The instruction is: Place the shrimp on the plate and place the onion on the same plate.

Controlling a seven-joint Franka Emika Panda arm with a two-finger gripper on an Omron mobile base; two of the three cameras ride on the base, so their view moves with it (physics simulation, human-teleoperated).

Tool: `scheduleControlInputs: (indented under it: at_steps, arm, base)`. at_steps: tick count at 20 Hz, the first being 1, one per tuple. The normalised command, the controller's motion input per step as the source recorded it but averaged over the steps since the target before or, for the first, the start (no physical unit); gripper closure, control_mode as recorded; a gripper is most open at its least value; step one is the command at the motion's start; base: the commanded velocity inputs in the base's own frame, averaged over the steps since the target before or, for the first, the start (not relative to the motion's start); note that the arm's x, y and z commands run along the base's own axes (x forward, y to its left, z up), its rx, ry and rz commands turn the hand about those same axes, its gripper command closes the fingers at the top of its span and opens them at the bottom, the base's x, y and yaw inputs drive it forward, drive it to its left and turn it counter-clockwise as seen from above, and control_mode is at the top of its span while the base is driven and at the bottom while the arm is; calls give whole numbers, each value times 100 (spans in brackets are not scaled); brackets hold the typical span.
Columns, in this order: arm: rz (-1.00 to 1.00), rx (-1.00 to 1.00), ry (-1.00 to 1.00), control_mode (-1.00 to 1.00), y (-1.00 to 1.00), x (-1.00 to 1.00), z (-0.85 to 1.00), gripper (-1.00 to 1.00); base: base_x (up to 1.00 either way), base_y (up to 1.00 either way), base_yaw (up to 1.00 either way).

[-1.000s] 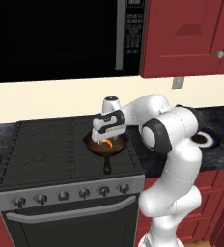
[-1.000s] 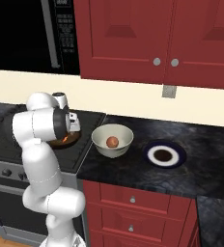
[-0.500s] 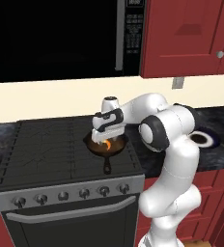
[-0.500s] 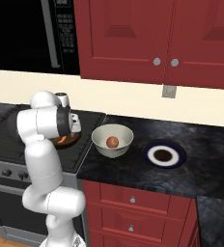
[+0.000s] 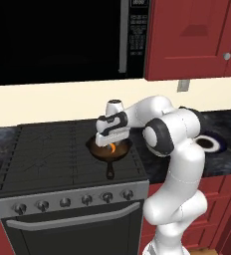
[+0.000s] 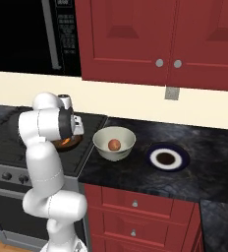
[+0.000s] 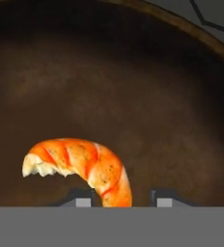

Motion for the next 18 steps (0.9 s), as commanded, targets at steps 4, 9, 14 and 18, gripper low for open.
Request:
scheduleControlInputs:
  at_steps: [4, 9, 14, 18]
  arm:
    - [1, 1, 2, -100, 0, 0, -11, 100]
    - [0, -1, -1, -100, 10, -14, 11, 100]
    - [-6, 0, -3, -100, 3, -47, 31, 100]
    - [-14, 0, -5, -100, 0, -94, 15, 100]
  base:
    - [0, 0, 0]
    - [0, 0, 0]
    - [0, 0, 0]
    - [0, 0, 0]
